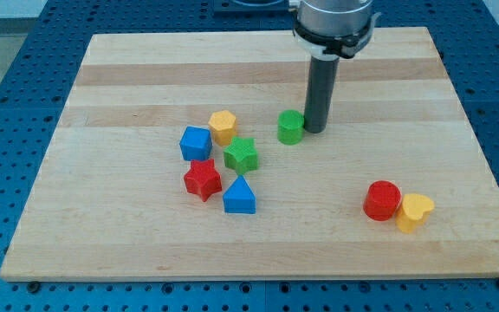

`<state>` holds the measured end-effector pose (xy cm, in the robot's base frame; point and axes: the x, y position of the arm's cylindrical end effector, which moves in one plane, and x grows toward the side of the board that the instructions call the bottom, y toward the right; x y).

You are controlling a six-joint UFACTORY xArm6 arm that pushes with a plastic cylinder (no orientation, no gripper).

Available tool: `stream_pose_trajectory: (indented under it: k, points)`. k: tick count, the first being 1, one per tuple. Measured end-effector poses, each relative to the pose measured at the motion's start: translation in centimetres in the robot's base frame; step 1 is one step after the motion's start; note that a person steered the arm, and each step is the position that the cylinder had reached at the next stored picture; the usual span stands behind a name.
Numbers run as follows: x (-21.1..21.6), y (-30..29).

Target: Slide the green circle to the center

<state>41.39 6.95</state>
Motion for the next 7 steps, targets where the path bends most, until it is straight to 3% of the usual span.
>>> stream_pose_trajectory:
  k: [4,7]
  points:
    - [0.0,-3.4]
    - [0.0,-2.6]
